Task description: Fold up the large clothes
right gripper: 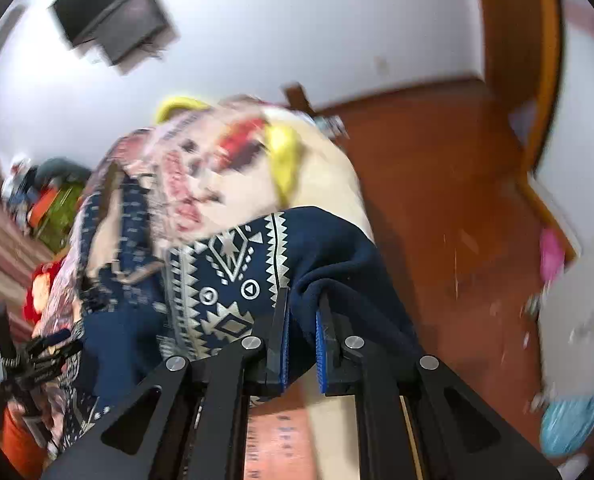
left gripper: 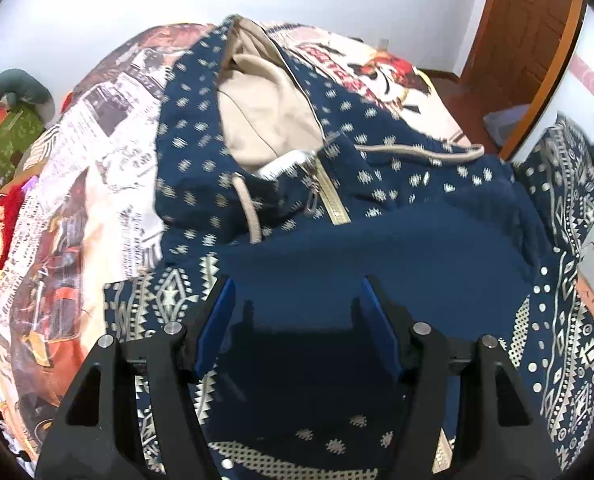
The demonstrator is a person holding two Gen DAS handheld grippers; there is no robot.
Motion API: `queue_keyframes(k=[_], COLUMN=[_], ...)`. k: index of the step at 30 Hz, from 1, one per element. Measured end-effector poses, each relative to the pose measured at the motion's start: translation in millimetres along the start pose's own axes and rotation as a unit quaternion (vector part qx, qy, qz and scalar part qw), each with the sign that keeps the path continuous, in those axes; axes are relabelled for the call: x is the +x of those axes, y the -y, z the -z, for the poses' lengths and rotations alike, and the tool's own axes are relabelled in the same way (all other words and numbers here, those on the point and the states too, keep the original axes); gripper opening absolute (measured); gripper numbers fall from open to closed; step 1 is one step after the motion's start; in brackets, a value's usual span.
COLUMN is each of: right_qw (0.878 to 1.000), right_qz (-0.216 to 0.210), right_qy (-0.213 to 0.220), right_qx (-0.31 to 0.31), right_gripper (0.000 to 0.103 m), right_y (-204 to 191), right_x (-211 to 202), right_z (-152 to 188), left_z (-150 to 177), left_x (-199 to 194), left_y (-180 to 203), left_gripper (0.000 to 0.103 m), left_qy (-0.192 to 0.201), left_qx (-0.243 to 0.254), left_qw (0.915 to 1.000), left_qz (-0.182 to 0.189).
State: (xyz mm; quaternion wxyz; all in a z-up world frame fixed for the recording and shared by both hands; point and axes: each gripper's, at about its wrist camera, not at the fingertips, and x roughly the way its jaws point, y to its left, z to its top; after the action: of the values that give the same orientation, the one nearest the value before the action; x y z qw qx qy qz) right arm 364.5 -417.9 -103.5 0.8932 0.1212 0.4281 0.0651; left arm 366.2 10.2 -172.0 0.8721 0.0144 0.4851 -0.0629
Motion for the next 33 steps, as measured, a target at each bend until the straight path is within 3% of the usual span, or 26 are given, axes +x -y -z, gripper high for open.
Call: queue_keyframes(k=[4,7,12,16,24,28,33], right_qw=[0.997,0.992,0.982,0.977,0.972,0.97,0.979], right_qz=[-0.04,-0.071,-0.104,-0.108,-0.083,-0.103,-0.101], right_qy=[0.034,0.035,-0.003,-0.046,-0.13,-0.154,-0.117], right_qx=[-0.062,-0.102,-0.158,-0.175,-0.178,-0.158,-0.137], right_gripper=[0.008,0.008,0.008,0.008,0.013,0.031,0.051], right_y=[-64,-115,-186,-216,-224,-209,-174], right_x=[-30,-33,-7,28,82,75,32], right_z=[-20,-21,3,32,86,88,74], left_z=[-1,3,14,26,40,35,10], left_x=[-16,-31,-51,-60,-68,-74,-80], left_y=[-10,-20,-37,-48,-44,-26,14], left_gripper=[0.064,0.064,0.064,0.064,0.064,0.064,0.064], left_qy=[0.016,0.027,0.039,0.039,0.037,0.039,0.044], left_qx=[-0.009,-0.015,-0.021,-0.022,0.008,0.032,0.061], left_qw=[0.9998,0.9995,0.999,0.9988,0.9984,0.998,0.9972], left_qz=[-0.001,-0.003,-0.009,-0.019,-0.042,-0.038,-0.005])
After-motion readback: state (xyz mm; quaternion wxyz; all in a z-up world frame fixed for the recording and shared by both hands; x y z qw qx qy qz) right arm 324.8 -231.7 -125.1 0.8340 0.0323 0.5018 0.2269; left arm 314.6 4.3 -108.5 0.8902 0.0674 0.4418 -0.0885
